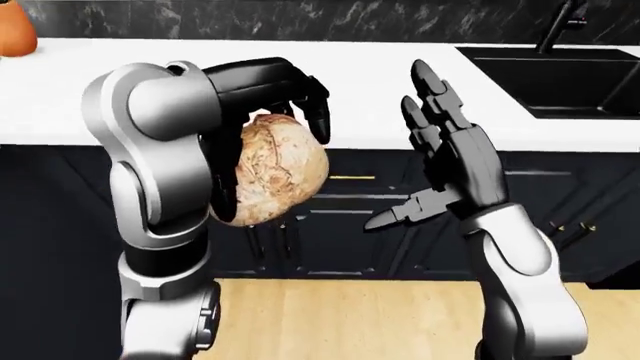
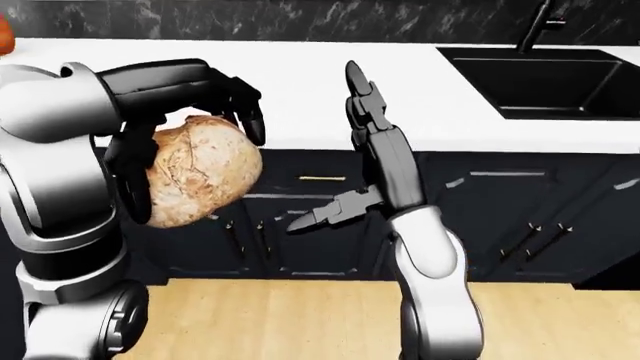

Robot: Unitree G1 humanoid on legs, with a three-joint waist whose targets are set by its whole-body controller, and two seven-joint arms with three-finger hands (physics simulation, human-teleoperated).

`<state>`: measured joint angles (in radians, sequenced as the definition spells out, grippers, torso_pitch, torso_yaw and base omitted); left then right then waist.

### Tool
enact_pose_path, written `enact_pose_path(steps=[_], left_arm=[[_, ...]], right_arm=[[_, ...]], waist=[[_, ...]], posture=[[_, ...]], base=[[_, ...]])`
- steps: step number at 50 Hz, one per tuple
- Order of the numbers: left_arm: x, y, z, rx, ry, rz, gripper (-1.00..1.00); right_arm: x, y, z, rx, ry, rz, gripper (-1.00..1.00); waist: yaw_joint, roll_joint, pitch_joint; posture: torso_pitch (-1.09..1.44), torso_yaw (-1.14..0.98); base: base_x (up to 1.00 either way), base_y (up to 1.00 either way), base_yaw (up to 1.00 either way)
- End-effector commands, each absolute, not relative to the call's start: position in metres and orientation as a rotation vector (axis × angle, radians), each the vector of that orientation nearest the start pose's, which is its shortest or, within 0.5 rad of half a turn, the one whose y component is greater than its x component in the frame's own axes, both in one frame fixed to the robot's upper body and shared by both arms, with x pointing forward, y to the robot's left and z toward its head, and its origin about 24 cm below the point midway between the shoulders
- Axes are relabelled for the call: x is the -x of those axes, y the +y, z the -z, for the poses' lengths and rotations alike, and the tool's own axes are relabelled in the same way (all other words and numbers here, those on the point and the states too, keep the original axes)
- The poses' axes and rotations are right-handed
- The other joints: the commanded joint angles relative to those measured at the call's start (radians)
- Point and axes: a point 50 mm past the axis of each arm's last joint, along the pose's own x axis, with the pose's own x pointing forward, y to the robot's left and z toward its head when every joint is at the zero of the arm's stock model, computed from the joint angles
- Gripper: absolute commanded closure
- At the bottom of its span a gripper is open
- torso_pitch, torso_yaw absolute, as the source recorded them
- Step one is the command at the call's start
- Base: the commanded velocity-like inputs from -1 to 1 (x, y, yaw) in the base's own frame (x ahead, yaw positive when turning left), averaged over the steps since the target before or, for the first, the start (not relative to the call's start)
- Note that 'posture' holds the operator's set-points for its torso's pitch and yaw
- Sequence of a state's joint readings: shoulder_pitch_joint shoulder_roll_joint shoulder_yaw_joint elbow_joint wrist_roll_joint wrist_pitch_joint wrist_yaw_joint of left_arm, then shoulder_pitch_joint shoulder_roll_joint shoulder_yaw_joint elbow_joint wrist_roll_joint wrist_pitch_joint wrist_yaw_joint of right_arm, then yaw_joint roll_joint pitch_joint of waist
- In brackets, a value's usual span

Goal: Place the bread and cheese on the cutting board.

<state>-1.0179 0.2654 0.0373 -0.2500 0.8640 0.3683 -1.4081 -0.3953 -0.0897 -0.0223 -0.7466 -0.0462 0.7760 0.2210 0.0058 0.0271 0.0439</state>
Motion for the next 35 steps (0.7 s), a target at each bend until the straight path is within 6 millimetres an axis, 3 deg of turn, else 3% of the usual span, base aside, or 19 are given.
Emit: enact_pose_path(steps=[1, 2, 3, 7, 8, 9, 11, 16, 19, 23, 24, 25, 26, 27, 30, 31, 32, 35], left_arm=[[-0.2905, 0.106, -0.3248, -1.26, -0.222, 0.66, 1.0], [-0.2904, 0.106, -0.3248, -1.259, -0.222, 0.66, 1.0], [-0.2904, 0.1059, -0.3247, -1.259, -0.222, 0.661, 1.0], [-0.2908, 0.1061, -0.3248, -1.262, -0.223, 0.659, 1.0], [-0.2908, 0.1061, -0.3249, -1.262, -0.224, 0.659, 1.0], [-0.2907, 0.106, -0.3251, -1.261, -0.224, 0.659, 1.0], [-0.2901, 0.106, -0.3258, -1.262, -0.225, 0.659, 1.0], [-0.2901, 0.1056, -0.3253, -1.261, -0.226, 0.661, 1.0], [-0.2904, 0.105, -0.3258, -1.261, -0.227, 0.662, 1.0], [-0.2908, 0.1052, -0.3263, -1.262, -0.228, 0.661, 1.0], [-0.2908, 0.1052, -0.3266, -1.262, -0.228, 0.661, 1.0], [-0.2908, 0.1052, -0.3266, -1.262, -0.228, 0.661, 1.0], [-0.2903, 0.1052, -0.3272, -1.263, -0.229, 0.661, 1.0], [-0.2905, 0.1055, -0.3277, -1.262, -0.23, 0.66, 1.0], [-0.2904, 0.1059, -0.3283, -1.261, -0.23, 0.659, 1.0], [-0.2906, 0.1061, -0.3279, -1.261, -0.23, 0.659, 1.0], [-0.2909, 0.1064, -0.3273, -1.261, -0.229, 0.658, 1.0], [-0.291, 0.1067, -0.3272, -1.26, -0.228, 0.656, 1.0]], right_arm=[[-0.2447, -0.1336, -0.2359, 0.159, -0.413, -0.222, -1.0], [-0.2448, -0.1336, -0.236, 0.156, -0.411, -0.223, -1.0], [-0.2449, -0.1335, -0.236, 0.155, -0.41, -0.224, -1.0], [-0.2454, -0.1338, -0.2365, 0.151, -0.409, -0.221, -1.0], [-0.2457, -0.134, -0.2368, 0.151, -0.411, -0.217, -1.0], [-0.2459, -0.1339, -0.2368, 0.151, -0.41, -0.217, -1.0], [-0.2455, -0.1344, -0.2383, 0.151, -0.414, -0.213, -1.0], [-0.2454, -0.1342, -0.2386, 0.152, -0.417, -0.21, -1.0], [-0.2452, -0.1333, -0.2374, 0.154, -0.416, -0.216, -1.0], [-0.2456, -0.1331, -0.2382, 0.155, -0.417, -0.218, -1.0], [-0.2454, -0.1328, -0.2384, 0.156, -0.417, -0.219, -1.0], [-0.2454, -0.1328, -0.2384, 0.156, -0.417, -0.219, -1.0], [-0.2452, -0.1324, -0.2393, 0.156, -0.418, -0.22, -1.0], [-0.2455, -0.1323, -0.2395, 0.156, -0.418, -0.219, -1.0], [-0.2459, -0.1326, -0.2407, 0.154, -0.419, -0.214, -1.0], [-0.2465, -0.1329, -0.2406, 0.152, -0.418, -0.21, -1.0], [-0.2463, -0.1329, -0.2402, 0.151, -0.419, -0.21, -1.0], [-0.246, -0.1333, -0.2405, 0.151, -0.426, -0.205, -1.0]], waist=[[-0.019, 0.002, -0.013], [-0.015, -0.012, -0.015], [-0.02, -0.009, -0.033], [-0.018, -0.011, -0.028], [0.009, -0.012, -0.024], [-0.023, 0.03, -0.017], [-0.034, 0.038, -0.01], [-0.043, 0.02, 0.004], [-0.034, -0.003, 0.004], [-0.017, -0.058, -0.01], [-0.014, -0.089, -0.019], [-0.012, -0.148, -0.04], [-0.02, -0.099, -0.023], [-0.012, -0.115, -0.013], [-0.008, -0.081, -0.025], [-0.005, -0.098, -0.01], [-0.01, -0.099, -0.001], [-0.011, -0.085, 0.006]], posture=[[0.0, 0.0], [0.0, 0.0], [0.0, 0.0], [0.0, 0.0], [0.0, 0.0], [0.0, 0.0], [0.0, 0.0], [0.0, 0.0], [0.0, 0.0], [0.0, 0.0], [0.0, 0.0], [0.0, 0.0], [0.0, 0.0], [0.0, 0.0], [0.0, 0.0], [0.0, 0.0], [0.0, 0.0], [0.0, 0.0]], base=[[0.0, 0.0, 0.0], [0.0, 0.0, 0.0], [0.0, 0.0, -0.3], [0.0, 0.0, -0.99], [0.0, -1.0, 0.0], [0.0, -1.0, 0.0], [0.0, -1.0, 0.0], [0.0, -1.0, 0.0], [0.0, -0.93, 0.0], [0.0, -0.81, 0.0], [0.0, -0.72, 0.0], [0.0, -0.72, 0.0], [0.0, -0.66, 0.0], [0.0, -0.66, 0.0], [0.0, -0.43, 0.0], [0.0, 0.0, 0.0], [0.0, 0.0, 0.0], [0.0, 0.0, 0.0]])
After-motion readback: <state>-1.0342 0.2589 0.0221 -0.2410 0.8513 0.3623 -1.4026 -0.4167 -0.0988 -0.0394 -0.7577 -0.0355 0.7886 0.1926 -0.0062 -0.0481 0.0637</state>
